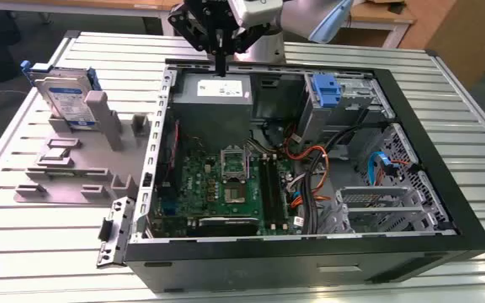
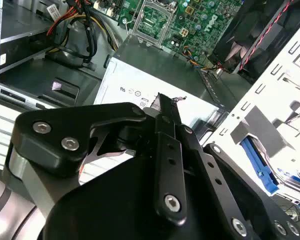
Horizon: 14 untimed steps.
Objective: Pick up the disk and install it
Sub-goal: 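Reach for the disk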
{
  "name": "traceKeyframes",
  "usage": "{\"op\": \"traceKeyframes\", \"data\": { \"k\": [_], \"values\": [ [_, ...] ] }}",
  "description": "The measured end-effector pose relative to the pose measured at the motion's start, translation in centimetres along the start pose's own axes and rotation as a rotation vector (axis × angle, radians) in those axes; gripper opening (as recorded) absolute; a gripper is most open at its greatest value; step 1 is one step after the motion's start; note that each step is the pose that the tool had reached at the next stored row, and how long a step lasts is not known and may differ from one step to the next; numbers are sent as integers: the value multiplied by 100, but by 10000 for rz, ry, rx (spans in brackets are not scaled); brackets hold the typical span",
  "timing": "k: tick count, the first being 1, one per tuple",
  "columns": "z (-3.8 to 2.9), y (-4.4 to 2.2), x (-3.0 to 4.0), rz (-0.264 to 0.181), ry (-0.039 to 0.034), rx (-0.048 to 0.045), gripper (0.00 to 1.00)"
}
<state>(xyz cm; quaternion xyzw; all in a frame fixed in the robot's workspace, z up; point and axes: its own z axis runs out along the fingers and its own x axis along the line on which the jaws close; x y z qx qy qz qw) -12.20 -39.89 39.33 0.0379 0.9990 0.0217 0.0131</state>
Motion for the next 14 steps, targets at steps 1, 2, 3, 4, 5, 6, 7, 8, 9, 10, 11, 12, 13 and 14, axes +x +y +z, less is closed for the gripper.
{"op": "traceKeyframes", "data": {
  "k": [1, 2, 3, 4, 5, 6, 7, 8, 9, 10, 11, 12, 13, 14],
  "values": [
    [0, 0, 0, 0, 0, 1, 11],
    [0, 0, 0, 0, 0, 0, 11],
    [0, 0, 0, 0, 0, 0, 11],
    [0, 0, 0, -1, 0, 0, 11],
    [0, 0, 0, 0, 0, 1, 11],
    [0, 0, 0, -1, 0, 0, 11],
    [0, 0, 0, 0, 0, 0, 11],
    [0, 0, 0, 0, 0, 0, 11],
    [0, 0, 0, 0, 0, 0, 11],
    [0, 0, 0, -1, 0, 0, 11],
    [0, 0, 0, -1, 0, 0, 11],
    [0, 0, 0, 0, 0, 0, 11],
    [0, 0, 1, 0, 0, 0, 11],
    [0, 0, 2, 0, -1, 0, 11]
  ]
}}
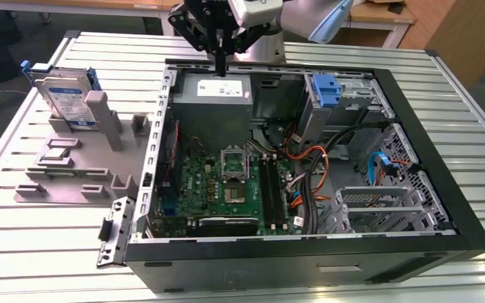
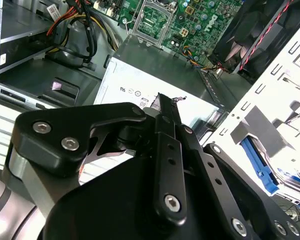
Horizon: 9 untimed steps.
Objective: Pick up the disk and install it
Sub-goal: 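Reach for the disk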
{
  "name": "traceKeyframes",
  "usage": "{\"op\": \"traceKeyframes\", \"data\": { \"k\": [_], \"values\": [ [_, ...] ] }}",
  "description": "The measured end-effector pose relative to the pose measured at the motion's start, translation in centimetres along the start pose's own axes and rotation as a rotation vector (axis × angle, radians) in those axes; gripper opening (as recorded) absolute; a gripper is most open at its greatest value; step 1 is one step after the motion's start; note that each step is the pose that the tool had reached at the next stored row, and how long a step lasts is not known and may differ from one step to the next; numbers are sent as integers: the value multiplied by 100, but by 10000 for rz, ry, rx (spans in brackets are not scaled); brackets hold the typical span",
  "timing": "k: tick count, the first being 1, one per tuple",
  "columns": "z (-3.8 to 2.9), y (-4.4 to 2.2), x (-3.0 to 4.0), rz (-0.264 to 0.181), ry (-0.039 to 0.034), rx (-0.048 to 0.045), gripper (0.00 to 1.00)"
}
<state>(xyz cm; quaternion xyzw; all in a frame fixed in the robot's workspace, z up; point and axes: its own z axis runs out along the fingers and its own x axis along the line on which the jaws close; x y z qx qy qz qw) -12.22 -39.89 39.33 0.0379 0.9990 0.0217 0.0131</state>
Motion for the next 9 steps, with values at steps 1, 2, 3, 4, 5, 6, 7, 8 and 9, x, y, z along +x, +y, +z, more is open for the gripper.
{"op": "traceKeyframes", "data": {
  "k": [1, 2, 3, 4, 5, 6, 7, 8, 9],
  "values": [
    [0, -2, 19, 0, 0, 0, 11],
    [0, -2, 19, 0, 0, 0, 11],
    [0, -2, 22, 1, 0, 0, 11],
    [0, -2, 24, 1, 1, 0, 11],
    [0, -2, 24, 0, 0, 0, 11],
    [0, -2, 25, 0, 1, 1, 11],
    [0, -2, 25, -1, 1, 1, 11],
    [0, -2, 25, 0, 1, 1, 11],
    [0, -2, 25, 0, 1, 1, 11]
  ]
}}
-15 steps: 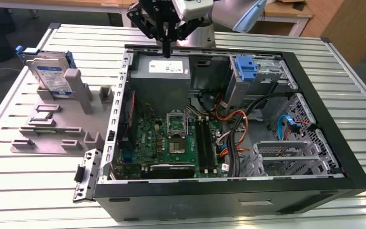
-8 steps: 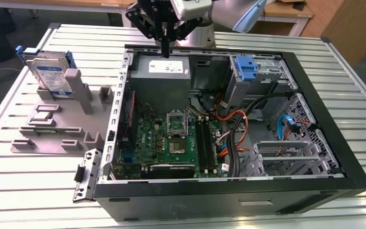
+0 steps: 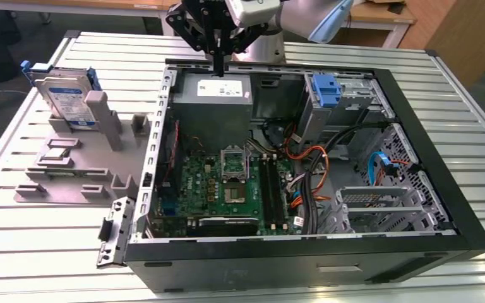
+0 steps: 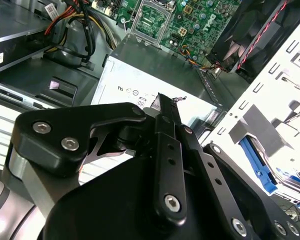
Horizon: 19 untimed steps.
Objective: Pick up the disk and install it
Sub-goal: 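Reach for the disk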
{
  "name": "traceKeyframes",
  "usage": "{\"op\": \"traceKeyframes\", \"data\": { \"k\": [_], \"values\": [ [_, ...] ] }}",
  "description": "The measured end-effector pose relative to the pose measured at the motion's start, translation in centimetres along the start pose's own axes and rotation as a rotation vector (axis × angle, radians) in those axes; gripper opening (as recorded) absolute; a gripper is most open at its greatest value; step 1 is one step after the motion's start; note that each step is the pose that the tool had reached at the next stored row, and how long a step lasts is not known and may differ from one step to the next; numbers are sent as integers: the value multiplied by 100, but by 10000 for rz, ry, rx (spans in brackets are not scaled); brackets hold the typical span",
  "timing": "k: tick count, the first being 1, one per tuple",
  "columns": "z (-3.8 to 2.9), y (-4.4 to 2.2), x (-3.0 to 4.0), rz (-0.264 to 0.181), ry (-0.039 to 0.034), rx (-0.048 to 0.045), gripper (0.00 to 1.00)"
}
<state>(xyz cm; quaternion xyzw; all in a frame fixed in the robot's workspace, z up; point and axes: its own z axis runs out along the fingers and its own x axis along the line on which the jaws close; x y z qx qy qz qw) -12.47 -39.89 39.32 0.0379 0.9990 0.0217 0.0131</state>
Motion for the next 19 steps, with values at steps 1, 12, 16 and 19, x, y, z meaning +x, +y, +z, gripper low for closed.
{"op": "traceKeyframes", "data": {
  "k": [1, 12, 16, 19],
  "values": [
    [0, 0, 1, 0, 0, 0, 11],
    [-3, -12, 149, 0, 0, 0, 11],
    [-4, -14, 191, 0, 0, 0, 11],
    [-4, -15, 192, -1, 0, 0, 11]
  ]
}}
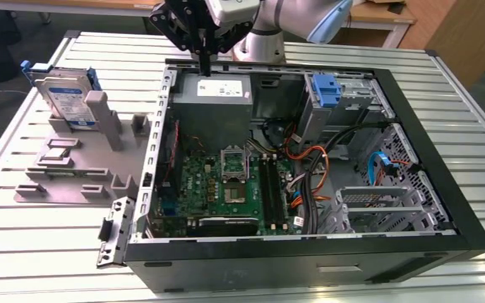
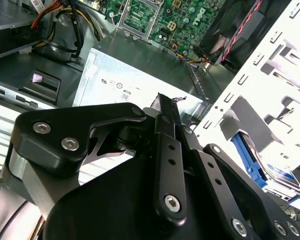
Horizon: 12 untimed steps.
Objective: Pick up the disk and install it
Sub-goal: 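Reach for the disk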
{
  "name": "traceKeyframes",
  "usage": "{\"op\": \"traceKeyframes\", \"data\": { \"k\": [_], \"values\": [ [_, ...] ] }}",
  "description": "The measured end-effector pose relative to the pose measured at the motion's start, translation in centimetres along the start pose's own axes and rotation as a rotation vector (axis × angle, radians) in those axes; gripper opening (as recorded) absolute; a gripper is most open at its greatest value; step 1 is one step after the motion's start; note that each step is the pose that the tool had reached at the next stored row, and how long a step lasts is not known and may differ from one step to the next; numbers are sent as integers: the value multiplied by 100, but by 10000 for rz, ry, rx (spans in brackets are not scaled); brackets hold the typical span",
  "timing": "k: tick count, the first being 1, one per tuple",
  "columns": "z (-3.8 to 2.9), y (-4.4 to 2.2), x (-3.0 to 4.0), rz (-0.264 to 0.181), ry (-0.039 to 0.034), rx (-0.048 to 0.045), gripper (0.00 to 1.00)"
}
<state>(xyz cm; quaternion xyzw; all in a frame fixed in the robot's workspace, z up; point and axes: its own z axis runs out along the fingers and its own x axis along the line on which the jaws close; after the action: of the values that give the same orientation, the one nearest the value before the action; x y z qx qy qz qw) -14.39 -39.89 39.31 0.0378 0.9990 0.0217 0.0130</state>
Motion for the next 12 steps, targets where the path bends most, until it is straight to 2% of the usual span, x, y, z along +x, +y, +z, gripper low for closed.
{"op": "traceKeyframes", "data": {
  "k": [5, 12],
  "values": [
    [0, -1, 6, 2, -1, -1, 11],
    [-2, -7, 92, 1, -1, -1, 11]
  ]
}}
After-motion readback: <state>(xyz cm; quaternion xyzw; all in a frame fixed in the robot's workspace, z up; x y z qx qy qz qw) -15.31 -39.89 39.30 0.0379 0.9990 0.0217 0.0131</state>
